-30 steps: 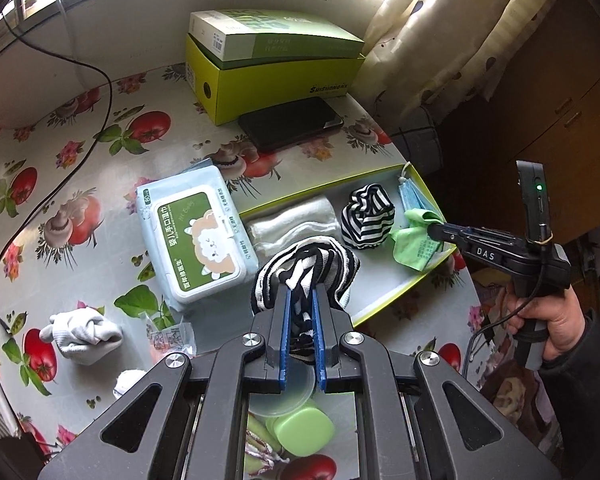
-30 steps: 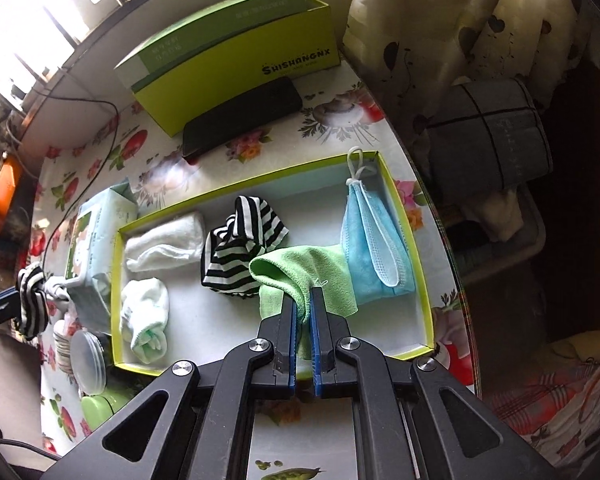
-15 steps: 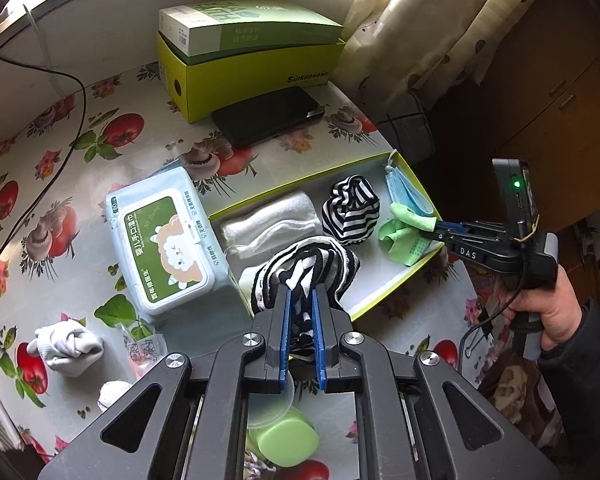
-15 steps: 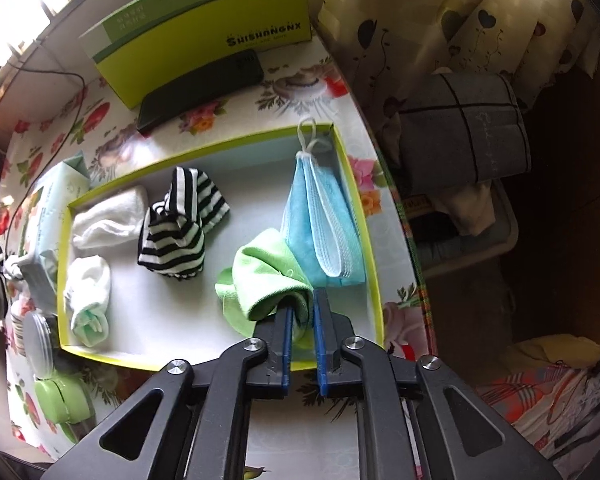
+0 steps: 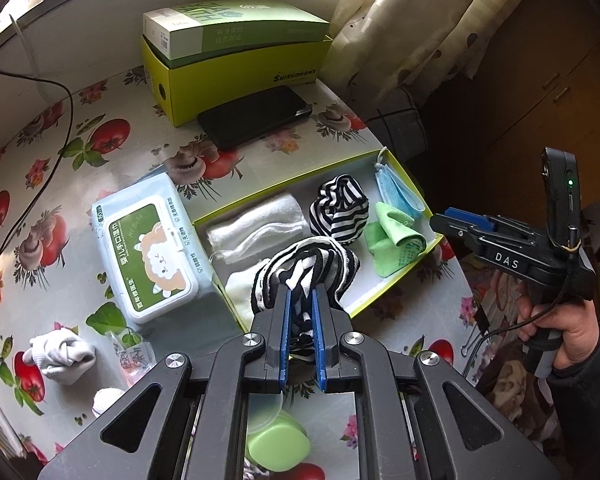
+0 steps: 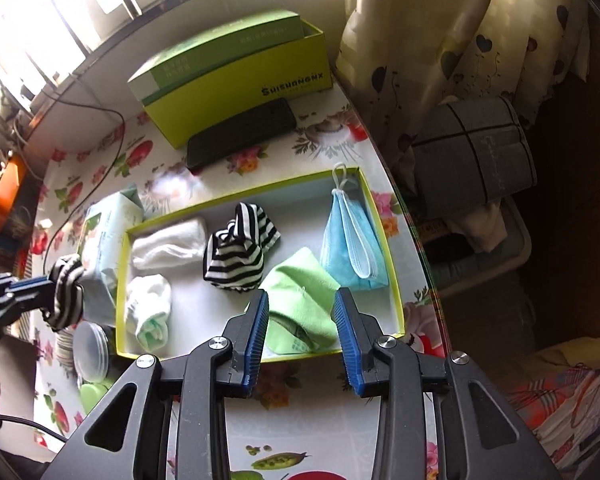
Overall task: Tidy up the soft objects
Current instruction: 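Lower the striped cloth into the tray and open the left gripper, then move both tools back to the pile of soft items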
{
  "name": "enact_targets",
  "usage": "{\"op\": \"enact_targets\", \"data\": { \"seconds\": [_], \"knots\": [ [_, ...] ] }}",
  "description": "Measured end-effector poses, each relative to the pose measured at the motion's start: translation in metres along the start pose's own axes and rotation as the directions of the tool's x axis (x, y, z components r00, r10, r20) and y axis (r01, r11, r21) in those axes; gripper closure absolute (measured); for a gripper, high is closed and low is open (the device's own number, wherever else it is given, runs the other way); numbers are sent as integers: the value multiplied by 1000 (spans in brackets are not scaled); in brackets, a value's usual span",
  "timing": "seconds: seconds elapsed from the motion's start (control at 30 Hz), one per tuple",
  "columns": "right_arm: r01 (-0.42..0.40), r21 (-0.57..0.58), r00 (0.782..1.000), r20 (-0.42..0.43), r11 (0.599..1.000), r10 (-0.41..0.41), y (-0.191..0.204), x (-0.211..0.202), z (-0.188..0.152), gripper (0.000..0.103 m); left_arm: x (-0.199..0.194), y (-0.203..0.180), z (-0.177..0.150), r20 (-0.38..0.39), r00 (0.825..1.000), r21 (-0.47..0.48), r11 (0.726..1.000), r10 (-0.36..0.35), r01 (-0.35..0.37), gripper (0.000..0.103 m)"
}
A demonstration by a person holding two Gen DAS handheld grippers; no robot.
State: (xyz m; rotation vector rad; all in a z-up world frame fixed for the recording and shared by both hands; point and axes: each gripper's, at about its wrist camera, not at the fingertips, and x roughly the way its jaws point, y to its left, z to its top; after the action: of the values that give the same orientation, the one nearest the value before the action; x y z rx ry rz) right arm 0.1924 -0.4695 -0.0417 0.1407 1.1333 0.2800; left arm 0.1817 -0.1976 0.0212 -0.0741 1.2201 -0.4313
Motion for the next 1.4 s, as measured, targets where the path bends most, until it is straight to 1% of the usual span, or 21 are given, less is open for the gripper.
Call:
{"op": "enact_targets", "data": {
  "seconds": [0.1,0.27,0.43,0.5,0.67,0.7,0.73,0.8,0.83,0.93,1.07,1.2,1.4],
  "knots": [
    [-10,5,1000,-5,1000,10,2,0,-2,70,8,-7,4,-10,1000,22,1000,-3,3,93],
    [-33,25,999,-16,999,34,3,-2,-11,70,32,-20,13,-48,999,56,998,-16,19,93],
    [-48,42,999,-23,998,49,2,-2,-19,70,61,-41,20,-95,995,124,991,-34,46,93],
    [-52,50,998,-26,997,54,1,-1,-21,70,73,-49,22,-114,993,148,988,-30,47,93],
    [-56,64,998,-37,996,58,-3,1,-25,70,99,-55,28,-151,988,158,987,-20,44,92],
    [-57,66,997,-38,996,60,-3,1,-26,70,102,-55,29,-163,986,152,987,-28,53,91],
    [-58,67,997,-39,996,61,-4,1,-26,70,104,-54,29,-171,985,147,987,-32,58,86],
    [-60,67,997,-39,996,63,-3,2,-25,70,103,-53,29,-170,984,142,987,-46,71,78],
    [-61,66,997,-38,996,64,-3,1,-24,70,101,-53,28,-169,984,137,987,-60,83,76],
    [-66,59,997,-35,996,68,1,2,-21,70,92,-49,27,-160,984,117,988,-79,98,76],
    [-76,41,997,-31,996,77,10,1,-18,70,79,-36,24,-151,984,62,992,-98,108,76],
    [-88,21,996,-31,996,89,23,-1,-14,70,60,-24,18,-119,989,30,995,-93,97,76],
    [-106,-17,994,-31,994,105,48,-6,-11,70,32,-12,9,-57,996,10,998,-63,64,76]
  ]
}}
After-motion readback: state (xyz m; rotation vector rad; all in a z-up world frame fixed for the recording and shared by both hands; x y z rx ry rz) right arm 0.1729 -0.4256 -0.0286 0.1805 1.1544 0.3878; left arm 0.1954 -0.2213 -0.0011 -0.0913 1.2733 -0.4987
